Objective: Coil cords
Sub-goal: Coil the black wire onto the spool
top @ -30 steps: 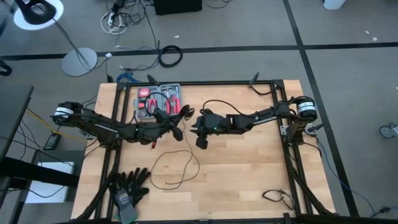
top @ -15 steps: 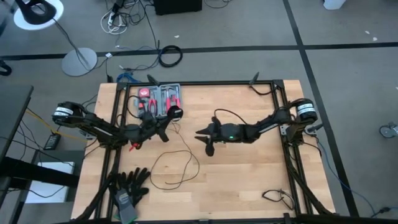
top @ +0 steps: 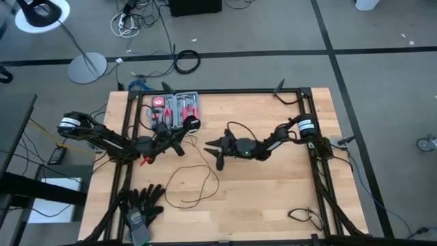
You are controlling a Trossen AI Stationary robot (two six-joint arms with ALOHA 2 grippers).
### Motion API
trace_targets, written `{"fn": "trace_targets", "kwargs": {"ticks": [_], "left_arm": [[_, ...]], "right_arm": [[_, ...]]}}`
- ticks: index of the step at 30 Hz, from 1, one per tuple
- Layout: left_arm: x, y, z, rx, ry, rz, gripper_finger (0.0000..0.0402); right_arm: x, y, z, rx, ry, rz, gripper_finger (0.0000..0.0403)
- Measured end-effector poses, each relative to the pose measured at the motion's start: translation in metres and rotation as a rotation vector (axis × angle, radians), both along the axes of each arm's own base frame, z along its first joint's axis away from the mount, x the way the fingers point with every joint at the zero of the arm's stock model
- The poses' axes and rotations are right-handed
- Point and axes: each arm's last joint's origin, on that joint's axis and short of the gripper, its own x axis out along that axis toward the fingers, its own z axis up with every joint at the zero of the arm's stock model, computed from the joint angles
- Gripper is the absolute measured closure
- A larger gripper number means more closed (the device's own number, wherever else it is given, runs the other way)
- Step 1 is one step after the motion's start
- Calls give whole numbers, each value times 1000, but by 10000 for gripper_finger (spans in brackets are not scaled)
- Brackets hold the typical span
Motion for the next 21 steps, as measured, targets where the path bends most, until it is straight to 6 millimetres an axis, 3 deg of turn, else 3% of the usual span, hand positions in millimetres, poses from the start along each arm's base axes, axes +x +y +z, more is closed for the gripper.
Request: {"fn": "trace_targets", "kwargs": {"ticks": [9,15,18,21], "left_arm": [[0,0,0,1,-2,1,402],[0,0,1,0,-5,1,402],[0,0,1,-1,-12,1,402],[0,0,1,-1,-12,2,402]], "right_arm": [[38,-7,7,2,246,38,229],[49,-15,14,14,296,15,211],[48,-19,9,123,352,-20,246],[48,-20,7,168,384,11,331]]}}
